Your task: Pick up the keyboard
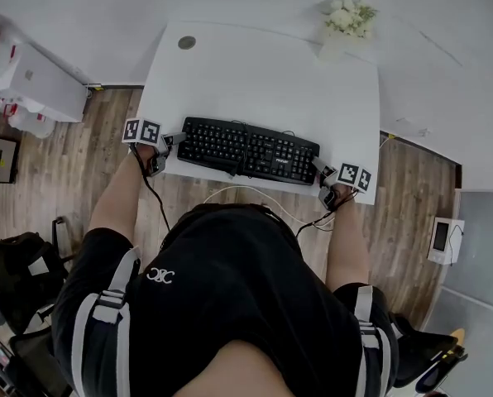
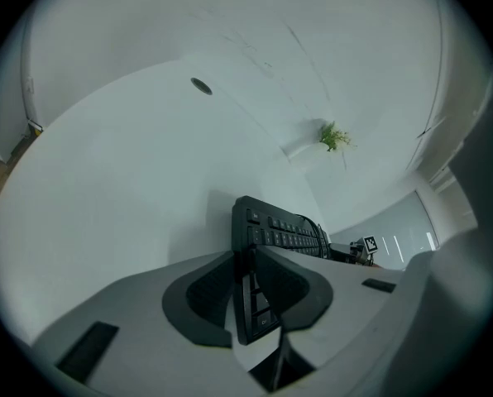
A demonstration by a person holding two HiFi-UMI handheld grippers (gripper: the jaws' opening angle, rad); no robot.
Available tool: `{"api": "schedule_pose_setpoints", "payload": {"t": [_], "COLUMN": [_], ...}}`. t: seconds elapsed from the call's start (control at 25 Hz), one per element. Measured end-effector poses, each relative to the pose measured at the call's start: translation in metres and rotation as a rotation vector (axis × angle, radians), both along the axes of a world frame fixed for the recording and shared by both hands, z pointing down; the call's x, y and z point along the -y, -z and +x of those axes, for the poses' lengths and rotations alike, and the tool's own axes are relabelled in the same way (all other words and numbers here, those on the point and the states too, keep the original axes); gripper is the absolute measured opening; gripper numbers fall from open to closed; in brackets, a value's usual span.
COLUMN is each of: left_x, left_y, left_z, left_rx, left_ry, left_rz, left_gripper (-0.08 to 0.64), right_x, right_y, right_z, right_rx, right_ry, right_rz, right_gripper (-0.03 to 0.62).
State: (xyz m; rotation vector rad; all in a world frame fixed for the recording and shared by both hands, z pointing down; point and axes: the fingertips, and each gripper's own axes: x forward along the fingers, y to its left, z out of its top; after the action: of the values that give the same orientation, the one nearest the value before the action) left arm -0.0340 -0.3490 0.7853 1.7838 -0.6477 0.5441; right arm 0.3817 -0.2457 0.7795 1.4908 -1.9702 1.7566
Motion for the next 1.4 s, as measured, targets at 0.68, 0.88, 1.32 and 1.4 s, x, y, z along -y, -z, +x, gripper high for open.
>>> {"api": "schedule_pose_setpoints", "payload": {"t": [0.68,0.88,1.32,1.4], "left_x": [0.035,0.055,0.084,0.082], "left_y": [0.114,0.176,0.362,0.392], "left_z": [0.016,0.025,0.037,0.045], "left_rx": [-0.098,-0.152,-0.311,-0.323], "left_ry": [0.078,0.105,0.139,0.133], "left_rz": [0.316,0.461,0.917,0.990], "left_gripper": [0.090,0.091,0.091,0.091], "right_x": [0.034,0.057,0.064,0.060], "right_y": [0.130,0.215,0.382,0.404], "right_z": [0.020,0.029,0.041,0.048], "right_rx": [-0.110,-0.144,-0.199,-0.199], "right_ry": [-0.020,-0.034,-0.075,-0.088], "right_rz": [0.376,0.558,0.945,1.001], "right_gripper": [0.081,0.078,0.077,0.077]}}
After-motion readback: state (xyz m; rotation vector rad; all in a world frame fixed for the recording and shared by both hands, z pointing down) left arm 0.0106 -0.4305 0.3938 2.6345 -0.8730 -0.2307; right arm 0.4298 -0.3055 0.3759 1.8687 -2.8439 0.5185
